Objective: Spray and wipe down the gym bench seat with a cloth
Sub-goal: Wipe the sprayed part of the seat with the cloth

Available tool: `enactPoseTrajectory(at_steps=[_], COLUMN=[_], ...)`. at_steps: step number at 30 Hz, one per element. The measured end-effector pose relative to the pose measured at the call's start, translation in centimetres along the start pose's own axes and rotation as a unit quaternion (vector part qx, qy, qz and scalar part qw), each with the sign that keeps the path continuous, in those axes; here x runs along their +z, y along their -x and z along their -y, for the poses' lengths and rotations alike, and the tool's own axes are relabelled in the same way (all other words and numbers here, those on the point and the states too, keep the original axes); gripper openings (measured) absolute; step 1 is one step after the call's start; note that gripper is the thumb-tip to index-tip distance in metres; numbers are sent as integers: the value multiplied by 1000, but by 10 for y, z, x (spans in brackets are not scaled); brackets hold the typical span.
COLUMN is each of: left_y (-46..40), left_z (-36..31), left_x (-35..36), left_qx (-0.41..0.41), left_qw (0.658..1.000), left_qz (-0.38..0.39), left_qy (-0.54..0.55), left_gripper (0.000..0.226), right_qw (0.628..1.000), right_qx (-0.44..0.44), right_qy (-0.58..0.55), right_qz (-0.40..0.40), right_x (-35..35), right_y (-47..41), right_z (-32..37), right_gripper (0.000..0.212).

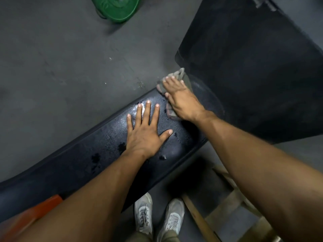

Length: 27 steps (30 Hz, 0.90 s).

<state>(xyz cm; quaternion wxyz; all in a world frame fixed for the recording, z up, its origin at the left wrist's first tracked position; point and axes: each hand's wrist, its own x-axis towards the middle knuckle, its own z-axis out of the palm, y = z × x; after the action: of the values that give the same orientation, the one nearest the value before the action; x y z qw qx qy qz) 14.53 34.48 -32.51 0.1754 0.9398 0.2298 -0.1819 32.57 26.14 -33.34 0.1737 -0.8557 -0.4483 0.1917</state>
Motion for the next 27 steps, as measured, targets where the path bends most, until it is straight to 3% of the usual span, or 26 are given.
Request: enactPoseTrajectory(at_steps=[5, 8, 11, 15, 20, 24, 27], left_y=[14, 34, 55, 71, 67, 68, 67], left_z=[13, 35, 65, 84, 82, 81, 79], left_x=[-12, -17, -16, -9, -10, -16, -16], left_qx=[43, 18, -55, -119, -128, -133, -135], left_qw=[999, 1000, 998, 993, 991, 990, 989], left_qz=[6, -18, -34, 1, 23, 48, 52], left_qy=[9, -15, -21, 17, 26, 26, 28], left_gripper=[86, 86, 90, 95, 95, 95, 95], right_qw=[998, 995, 994, 988, 1000, 993, 990], right_qx=[-64, -61, 27, 128, -12, -103, -108], right_qy=[7, 77, 103, 16, 14, 36, 79], right_qz=[25, 32, -28, -83, 8, 36, 35], right_x=[15, 12, 7, 16, 46, 53, 50], right_y=[52, 80, 80, 39, 11, 47, 78], right_z=[18, 3, -10, 14, 75, 88, 68], right_gripper=[56, 58, 56, 54, 59, 63, 58])
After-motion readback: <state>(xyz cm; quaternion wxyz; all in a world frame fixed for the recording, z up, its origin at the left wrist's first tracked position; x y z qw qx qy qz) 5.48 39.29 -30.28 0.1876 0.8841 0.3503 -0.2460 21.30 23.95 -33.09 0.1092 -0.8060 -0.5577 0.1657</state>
